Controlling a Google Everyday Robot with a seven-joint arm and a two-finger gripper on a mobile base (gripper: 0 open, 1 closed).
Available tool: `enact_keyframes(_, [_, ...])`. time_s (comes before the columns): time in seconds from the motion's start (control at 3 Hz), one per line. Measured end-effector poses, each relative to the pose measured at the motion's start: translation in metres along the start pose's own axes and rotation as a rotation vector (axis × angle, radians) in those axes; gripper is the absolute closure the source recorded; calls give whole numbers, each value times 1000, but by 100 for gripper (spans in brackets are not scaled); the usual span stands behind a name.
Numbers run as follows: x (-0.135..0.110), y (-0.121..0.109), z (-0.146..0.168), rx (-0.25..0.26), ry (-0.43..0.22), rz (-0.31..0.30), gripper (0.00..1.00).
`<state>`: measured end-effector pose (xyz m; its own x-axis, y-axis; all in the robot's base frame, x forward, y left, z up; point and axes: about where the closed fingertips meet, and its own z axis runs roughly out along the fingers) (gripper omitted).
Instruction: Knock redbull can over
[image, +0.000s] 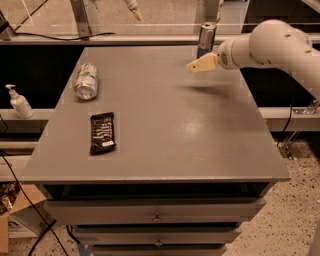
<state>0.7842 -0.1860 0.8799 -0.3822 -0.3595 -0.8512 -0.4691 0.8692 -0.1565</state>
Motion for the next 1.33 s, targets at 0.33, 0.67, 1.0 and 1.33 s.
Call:
enact_keyframes(0.33, [1, -18, 17, 33, -95, 131, 0])
enact_keyframes(0.67, [2, -38, 32, 34, -190, 240, 0])
enact_keyframes(1.0, [-9, -50, 46, 21, -242, 259, 0])
enact_keyframes(1.33, [-28, -52, 58, 2, -243, 189, 0])
